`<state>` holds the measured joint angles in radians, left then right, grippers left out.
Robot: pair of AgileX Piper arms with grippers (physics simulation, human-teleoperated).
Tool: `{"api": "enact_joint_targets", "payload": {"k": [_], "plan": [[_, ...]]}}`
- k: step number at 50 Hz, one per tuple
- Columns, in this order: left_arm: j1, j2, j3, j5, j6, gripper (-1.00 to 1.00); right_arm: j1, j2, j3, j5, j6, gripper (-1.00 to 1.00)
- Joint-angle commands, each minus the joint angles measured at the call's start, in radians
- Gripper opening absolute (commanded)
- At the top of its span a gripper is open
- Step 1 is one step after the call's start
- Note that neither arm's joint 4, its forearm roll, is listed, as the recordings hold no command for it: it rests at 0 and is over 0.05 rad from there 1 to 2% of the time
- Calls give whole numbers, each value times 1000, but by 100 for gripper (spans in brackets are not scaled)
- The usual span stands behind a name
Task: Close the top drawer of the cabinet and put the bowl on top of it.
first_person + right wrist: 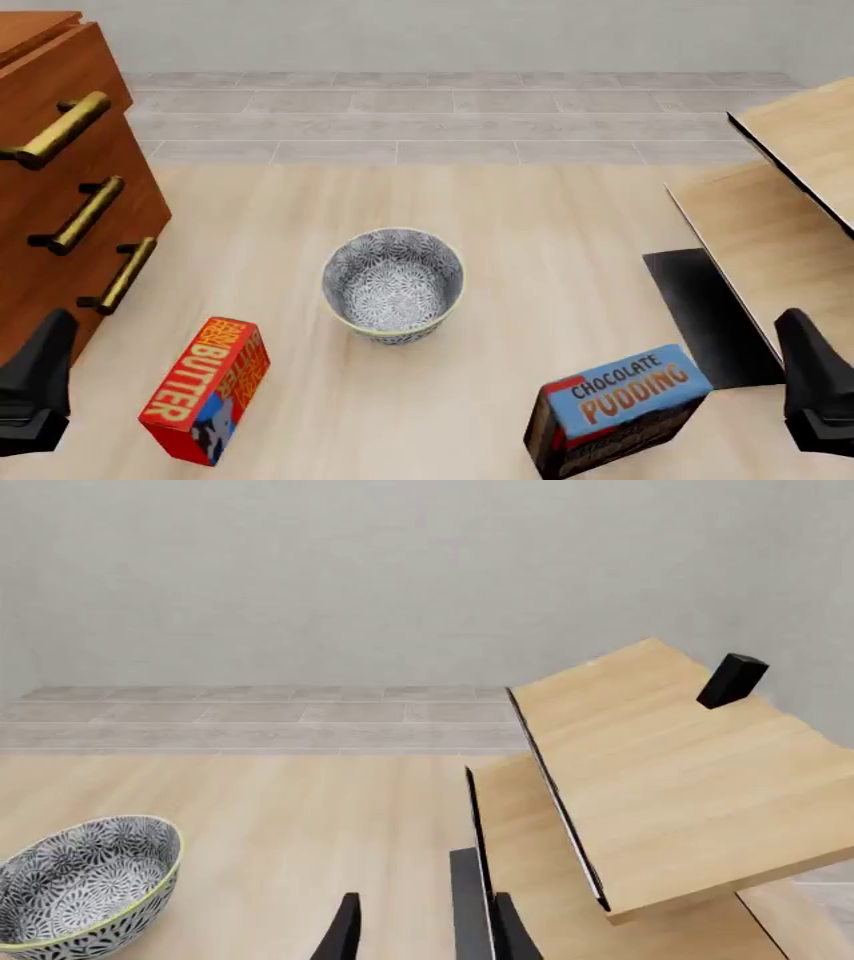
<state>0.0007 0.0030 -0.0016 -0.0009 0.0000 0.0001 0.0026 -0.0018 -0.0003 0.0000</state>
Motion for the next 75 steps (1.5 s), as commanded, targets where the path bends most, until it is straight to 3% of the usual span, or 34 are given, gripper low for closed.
{"api": "enact_joint_targets", "payload": {"k": [1, 23, 26, 28, 29, 30, 31, 32, 37, 45, 48, 56, 66, 71, 75], "plan": [[-1, 5, -2, -2, 0, 100, 0, 5, -3, -2, 0, 100], [0, 5, -2, -2, 1, 100, 0, 5, -3, -1, 0, 100], [-1, -3, -4, -23, 40, 100, 0, 4, -3, -1, 0, 100], [53, -3, -5, -19, 34, 100, 0, 5, -3, -1, 0, 100], [33, -3, -11, -49, 35, 100, 0, 5, -3, -1, 0, 100], [64, -2, -26, -12, -38, 100, 0, 4, -3, -1, 0, 100], [72, -1, -40, 8, -48, 100, 0, 5, -3, -1, 0, 100], [57, -2, -65, 7, -17, 100, 0, 5, -3, -1, 0, 100], [39, 0, -152, 89, -33, 100, 0, 4, -3, -1, 0, 100], [-26, 77, -220, 123, -13, 100, 0, 5, -3, -1, 0, 100], [-48, 103, -245, 134, -37, 100, 0, 5, -3, -1, 0, 100], [-111, 171, -314, 166, -1, 100, 0, 4, -3, -1, 0, 100], [-114, 275, -407, 173, -34, 100, 0, 5, -3, -1, 0, 100], [-149, 368, -421, 150, -116, 100, 0, 5, -3, -1, 0, 100], [-138, 379, -414, 116, -86, 100, 0, 4, -3, -1, 0, 100]]}}
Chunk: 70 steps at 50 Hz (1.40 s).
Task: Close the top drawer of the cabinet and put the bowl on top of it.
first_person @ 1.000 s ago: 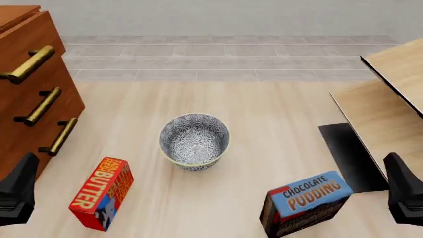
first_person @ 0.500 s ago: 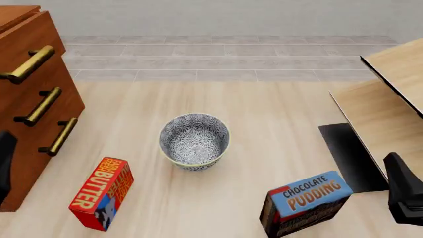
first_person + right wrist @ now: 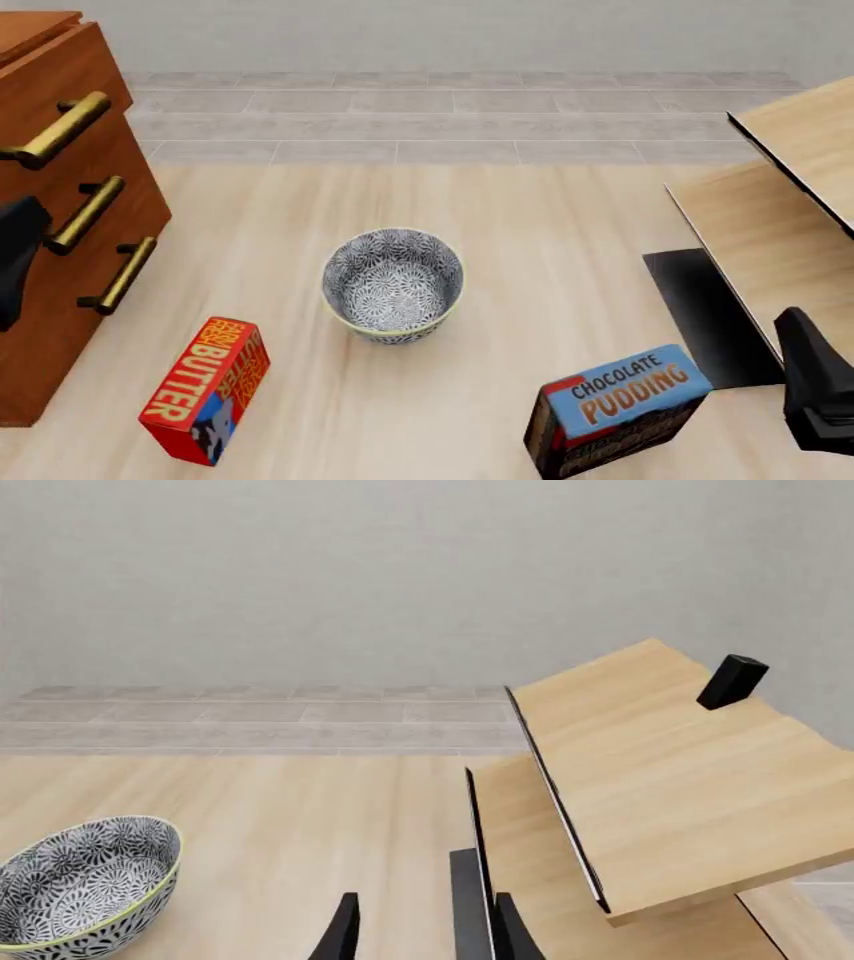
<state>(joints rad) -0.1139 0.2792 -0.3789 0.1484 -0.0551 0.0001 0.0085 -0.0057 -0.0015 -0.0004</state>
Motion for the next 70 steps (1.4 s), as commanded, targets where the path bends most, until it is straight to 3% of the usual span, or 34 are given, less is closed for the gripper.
{"api": "enact_joint_targets", "payload": {"k": [1, 22, 27, 34, 37, 70], "plan": [[-19, 111, -38, -41, -27, 100, 0, -1, 1, 0, 0, 100], [58, 199, -55, -118, -41, 100, 0, -1, 1, 0, 0, 100], [56, 254, -51, -139, -93, 100, 0, -1, 1, 0, 0, 100], [76, 245, -38, -177, -63, 100, 0, -1, 1, 0, 0, 100], [101, 281, -22, -193, -93, 100, 0, -1, 1, 0, 0, 100], [199, 276, 22, -279, -71, 100, 0, -1, 1, 0, 0, 100]]}}
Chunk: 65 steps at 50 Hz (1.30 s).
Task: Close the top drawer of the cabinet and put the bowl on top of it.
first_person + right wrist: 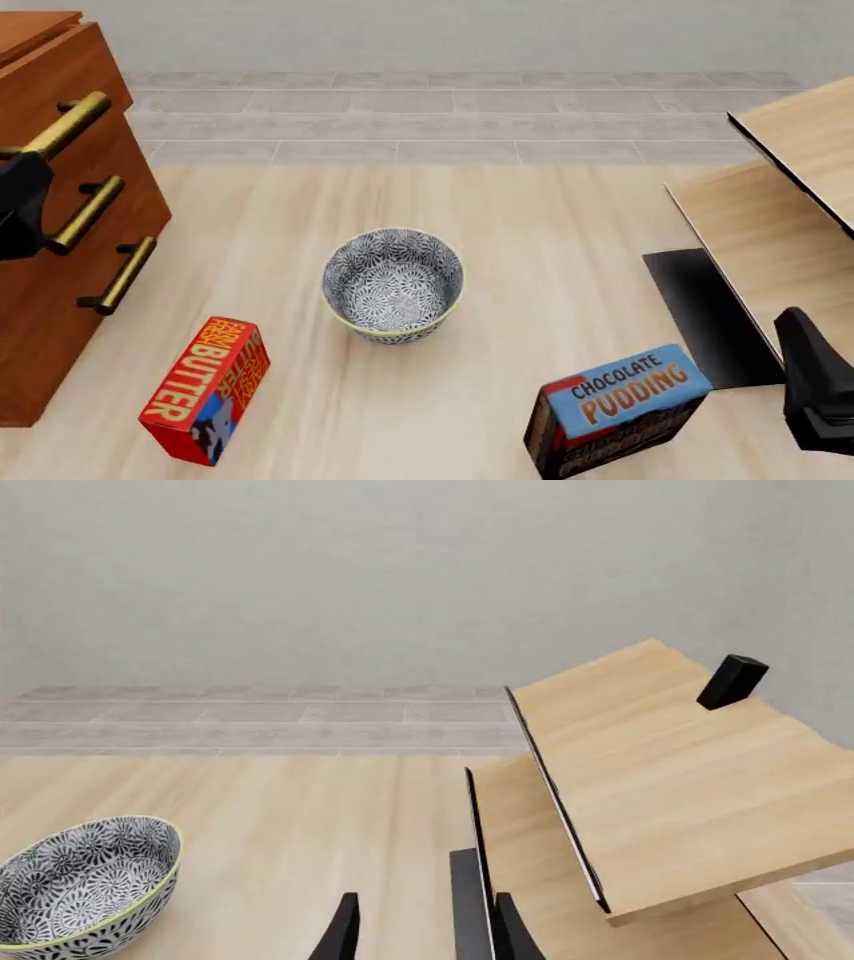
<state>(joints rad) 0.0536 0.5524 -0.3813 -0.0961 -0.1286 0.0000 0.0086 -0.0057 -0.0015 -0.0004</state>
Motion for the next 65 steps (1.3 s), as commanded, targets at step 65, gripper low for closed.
{"api": "enact_joint_targets", "payload": {"k": [65], "plan": [[188, 156, 40, -186, 40, 100, 0, -1, 1, 0, 0, 100]]}}
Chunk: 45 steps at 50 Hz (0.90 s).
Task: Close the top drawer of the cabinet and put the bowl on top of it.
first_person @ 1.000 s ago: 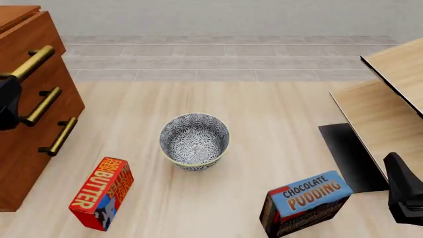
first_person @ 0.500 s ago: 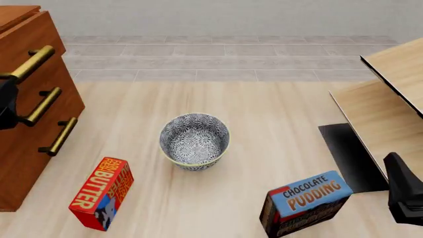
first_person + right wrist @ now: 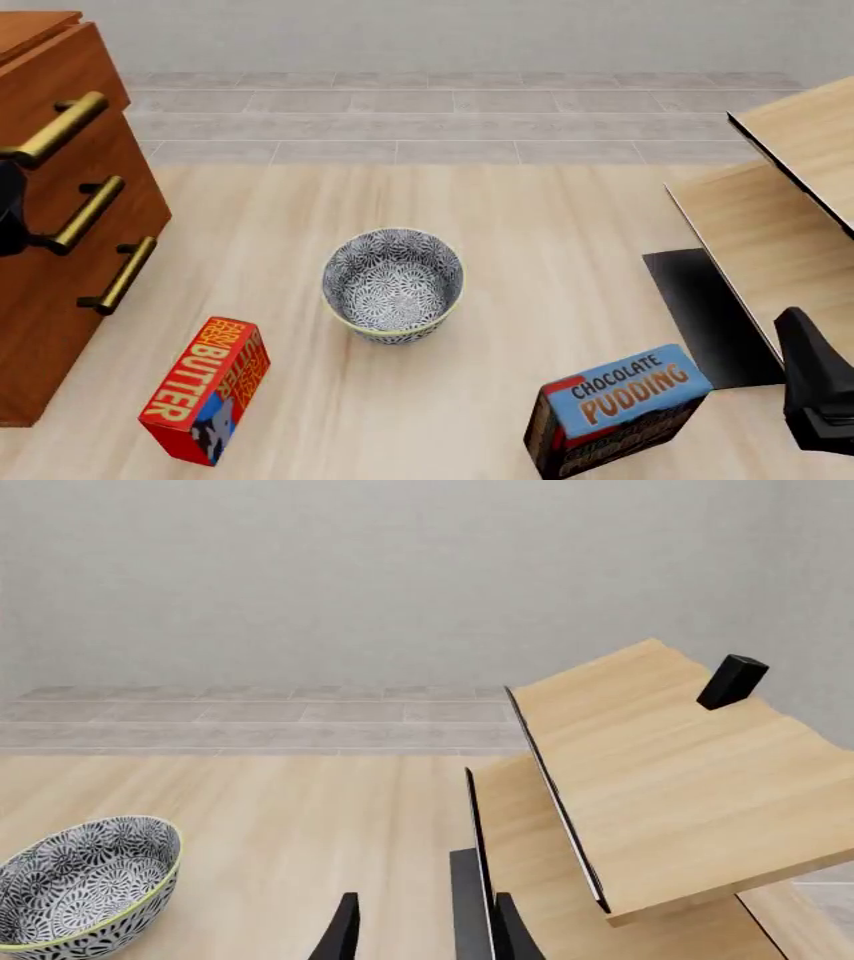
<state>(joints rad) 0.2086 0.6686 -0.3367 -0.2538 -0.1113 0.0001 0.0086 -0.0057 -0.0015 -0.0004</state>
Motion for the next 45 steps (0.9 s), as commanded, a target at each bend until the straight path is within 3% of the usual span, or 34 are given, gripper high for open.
{"api": "enact_joint_targets", "payload": {"k": [1, 45], "plan": [[35, 43, -5, -29, 23, 100, 0, -1, 1, 0, 0, 100], [117, 128, -9, -98, 12, 100, 0, -1, 1, 0, 0, 100]]}}
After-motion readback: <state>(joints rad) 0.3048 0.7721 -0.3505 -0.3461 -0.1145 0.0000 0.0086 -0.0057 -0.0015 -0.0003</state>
